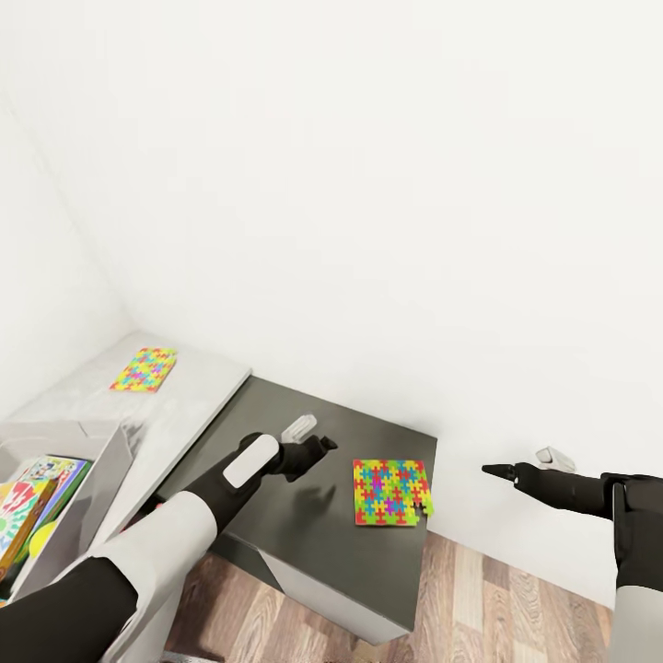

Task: Put all the toys in the child's room - the three board games (two on the bed and one on the table), the two jigsaw puzzles on the table, and the tennis ball on the table - inside the toy box on the table in the child's room.

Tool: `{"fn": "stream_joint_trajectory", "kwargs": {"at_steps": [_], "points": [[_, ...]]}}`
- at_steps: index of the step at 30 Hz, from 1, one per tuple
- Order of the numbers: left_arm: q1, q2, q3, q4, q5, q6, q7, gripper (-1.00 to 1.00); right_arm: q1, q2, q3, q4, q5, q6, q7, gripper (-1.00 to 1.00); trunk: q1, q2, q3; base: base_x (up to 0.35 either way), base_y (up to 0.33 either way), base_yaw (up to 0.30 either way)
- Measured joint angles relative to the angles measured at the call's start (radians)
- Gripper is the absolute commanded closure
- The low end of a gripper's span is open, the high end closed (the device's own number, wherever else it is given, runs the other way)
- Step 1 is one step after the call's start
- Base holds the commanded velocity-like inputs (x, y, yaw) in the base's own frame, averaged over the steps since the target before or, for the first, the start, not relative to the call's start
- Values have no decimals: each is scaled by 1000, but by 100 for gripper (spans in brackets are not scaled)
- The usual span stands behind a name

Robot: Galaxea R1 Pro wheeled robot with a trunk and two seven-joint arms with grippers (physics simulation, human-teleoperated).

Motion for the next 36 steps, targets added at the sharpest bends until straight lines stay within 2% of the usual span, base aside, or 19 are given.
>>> {"fn": "stream_joint_trajectory", "kwargs": {"at_steps": [22,36], "points": [[1,2,3,4,-2,-9,-11,-100,1,2,0,-24,0,1,0,-100,0,0,-10,0,0,-2],[0,0,4,28,-2,-19,-11,-100,2,2,0,-26,0,1,0,-100,0,0,-10,0,0,-178]]}}
